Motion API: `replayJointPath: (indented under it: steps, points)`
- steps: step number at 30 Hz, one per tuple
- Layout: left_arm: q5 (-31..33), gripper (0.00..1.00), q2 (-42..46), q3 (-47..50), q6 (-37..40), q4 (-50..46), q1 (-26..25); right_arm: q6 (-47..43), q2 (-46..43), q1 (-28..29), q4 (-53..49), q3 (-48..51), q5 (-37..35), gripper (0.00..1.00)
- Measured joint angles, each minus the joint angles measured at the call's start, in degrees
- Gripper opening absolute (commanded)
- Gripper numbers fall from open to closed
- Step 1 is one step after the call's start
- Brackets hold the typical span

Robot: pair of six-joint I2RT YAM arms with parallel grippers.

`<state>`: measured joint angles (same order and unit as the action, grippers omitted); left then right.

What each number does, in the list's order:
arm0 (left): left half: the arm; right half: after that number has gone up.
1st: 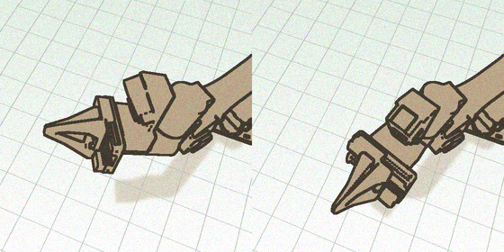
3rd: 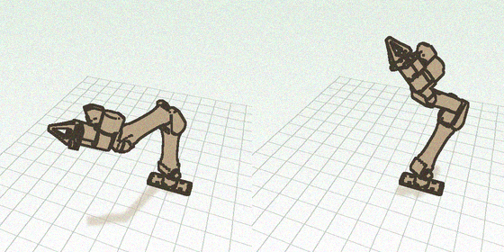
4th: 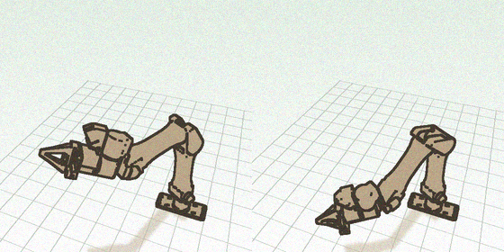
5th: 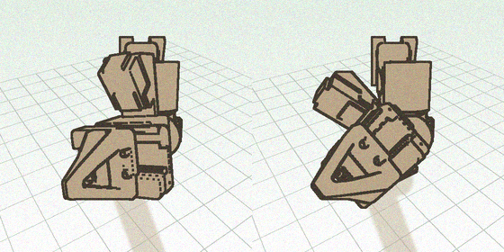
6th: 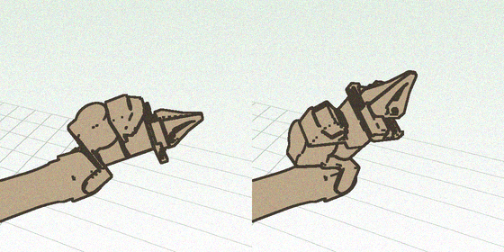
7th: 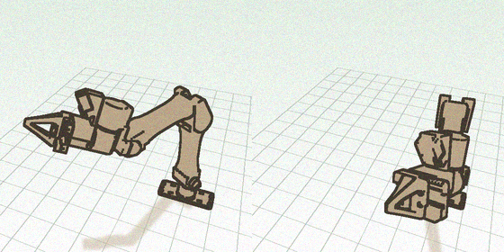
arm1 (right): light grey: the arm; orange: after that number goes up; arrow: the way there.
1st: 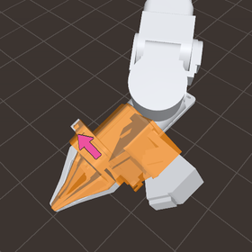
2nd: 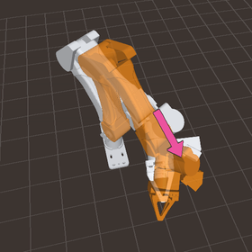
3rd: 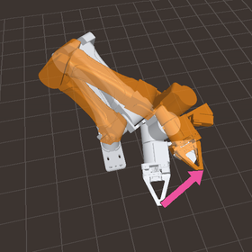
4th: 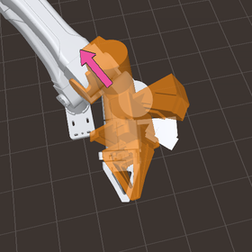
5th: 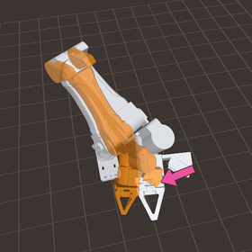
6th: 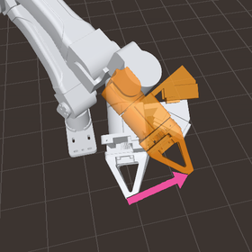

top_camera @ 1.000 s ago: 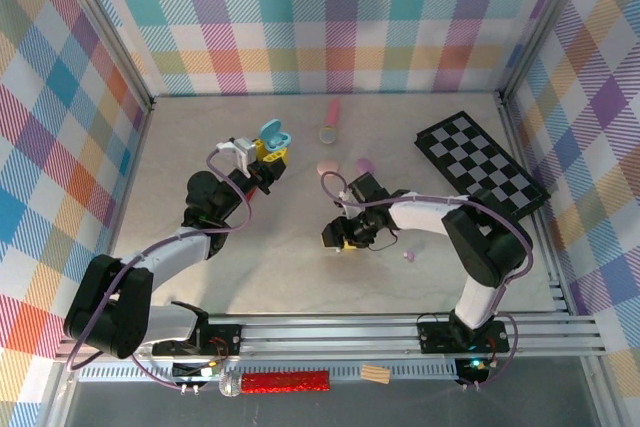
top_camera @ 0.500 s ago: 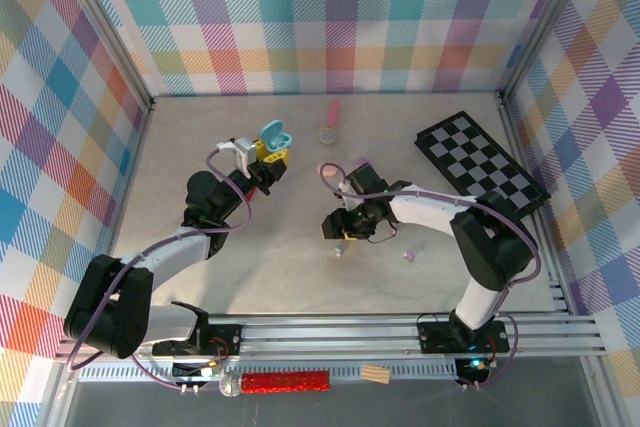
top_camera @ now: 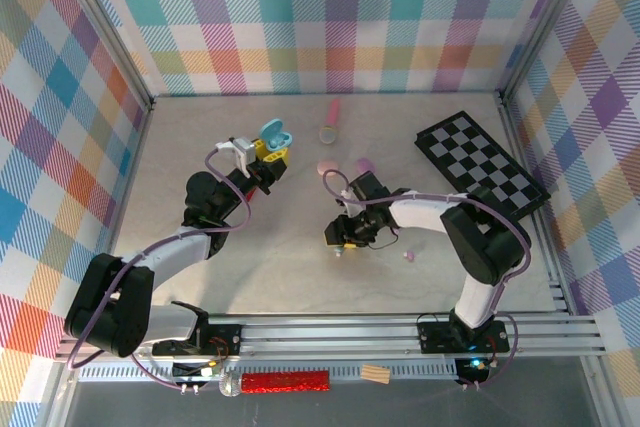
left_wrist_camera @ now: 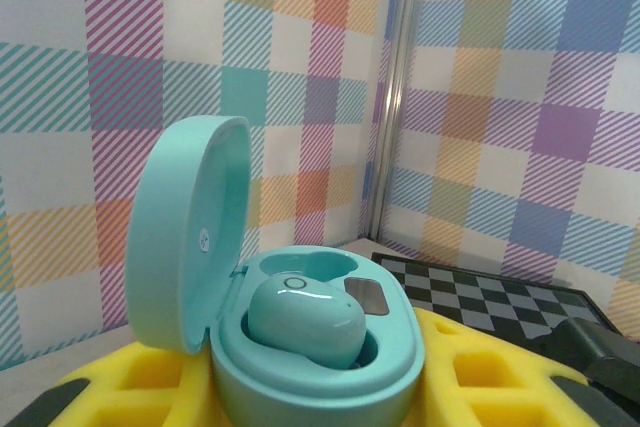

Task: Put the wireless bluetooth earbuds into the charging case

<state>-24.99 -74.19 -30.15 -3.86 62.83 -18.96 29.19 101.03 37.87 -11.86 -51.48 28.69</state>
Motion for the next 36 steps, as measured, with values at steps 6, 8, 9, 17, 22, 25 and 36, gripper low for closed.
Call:
replayJointPath:
  steps: [6,8,9,17,22,25,36]
  points:
    - [0.0,0.37,-0.1,0.0,-0.1,0.4,0.0,1.0,-0.7,0.1,0.3,1.3,1.3,0.44]
    - [0.0,0.37,-0.1,0.0,-0.2,0.4,0.0,1.5,-0.7,0.3,0.3,1.6,1.4,0.42]
    - [0.0,0.37,-0.2,0.0,-0.2,0.4,0.0,1.6,-0.7,0.3,0.3,1.6,1.5,0.4]
    - [0.0,0.37,-1.1,0.0,-0.9,0.7,0.0,1.9,-0.7,0.7,0.2,1.7,2.0,0.3]
    - [0.0,0.37,-1.4,0.0,-0.9,1.0,0.0,2.0,-0.2,0.8,0.3,1.7,2.0,0.3]
    - [0.0,0.37,-1.5,0.0,-0.9,1.0,0.0,2.0,0.4,0.8,0.2,1.7,2.1,0.3]
    - [0.0,0.37,-1.5,0.0,-0.9,1.0,0.0,2.1,0.1,0.9,0.0,1.7,1.0,0.21]
